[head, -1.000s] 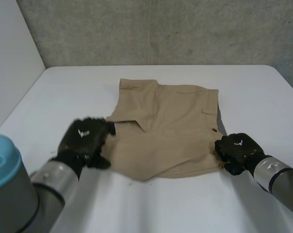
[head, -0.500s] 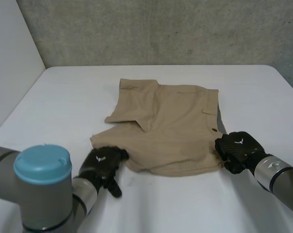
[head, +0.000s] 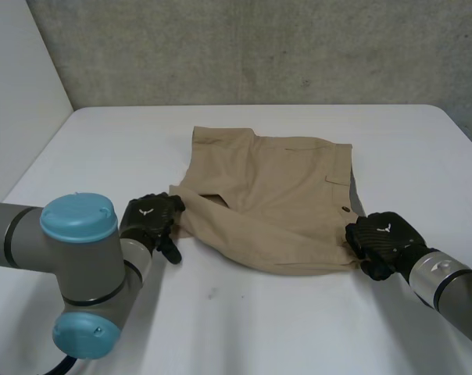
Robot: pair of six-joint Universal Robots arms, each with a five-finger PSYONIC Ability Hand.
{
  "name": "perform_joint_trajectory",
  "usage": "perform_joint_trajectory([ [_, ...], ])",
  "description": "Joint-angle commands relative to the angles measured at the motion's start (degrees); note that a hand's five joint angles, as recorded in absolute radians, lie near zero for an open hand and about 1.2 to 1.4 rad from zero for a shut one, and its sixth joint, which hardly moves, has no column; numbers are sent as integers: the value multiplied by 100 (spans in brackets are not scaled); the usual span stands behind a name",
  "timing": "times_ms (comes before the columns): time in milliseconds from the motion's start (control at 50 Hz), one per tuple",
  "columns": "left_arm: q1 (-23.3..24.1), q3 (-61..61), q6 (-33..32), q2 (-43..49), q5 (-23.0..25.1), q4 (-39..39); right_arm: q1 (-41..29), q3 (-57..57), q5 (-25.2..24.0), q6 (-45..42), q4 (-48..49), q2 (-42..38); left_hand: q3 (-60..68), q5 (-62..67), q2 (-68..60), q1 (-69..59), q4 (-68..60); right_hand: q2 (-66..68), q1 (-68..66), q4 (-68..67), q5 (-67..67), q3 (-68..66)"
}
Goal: Fold the shorts.
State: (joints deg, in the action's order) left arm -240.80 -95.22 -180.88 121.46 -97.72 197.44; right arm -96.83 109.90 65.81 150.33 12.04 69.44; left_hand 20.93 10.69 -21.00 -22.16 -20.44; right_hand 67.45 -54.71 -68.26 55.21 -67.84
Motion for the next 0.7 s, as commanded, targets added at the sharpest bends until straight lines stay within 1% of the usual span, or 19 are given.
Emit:
perform_joint_trajectory([
  [20, 16, 56, -271, 79, 16, 241, -11, 13, 2, -4, 0, 0, 844, 868, -837, -721, -892, 1255, -2529, -1174, 1479, -1216],
  [260, 7, 118, -1036, 290, 42, 874, -222, 49, 29, 67, 9, 0, 1299, 1323, -1292, -1177, -1348, 1255, -2529, -1174, 1479, -1216],
  [320, 7, 205, -1133, 369, 51, 928, -301, 49, 55, 67, 0, 0, 1351, 1375, -1344, -1228, -1399, 1255, -2529, -1174, 1479, -1216],
  [540, 7, 566, -1124, 563, 78, 893, -363, 40, 134, 58, 9, 0, 1603, 1627, -1596, -1480, -1652, 1255, -2529, -1174, 1479, -1216],
  [700, 121, 829, -1107, 721, 69, 866, -354, 22, 134, 49, 9, 0, 1754, 1778, -1747, -1631, -1802, 1255, -2529, -1174, 1479, -1216],
])
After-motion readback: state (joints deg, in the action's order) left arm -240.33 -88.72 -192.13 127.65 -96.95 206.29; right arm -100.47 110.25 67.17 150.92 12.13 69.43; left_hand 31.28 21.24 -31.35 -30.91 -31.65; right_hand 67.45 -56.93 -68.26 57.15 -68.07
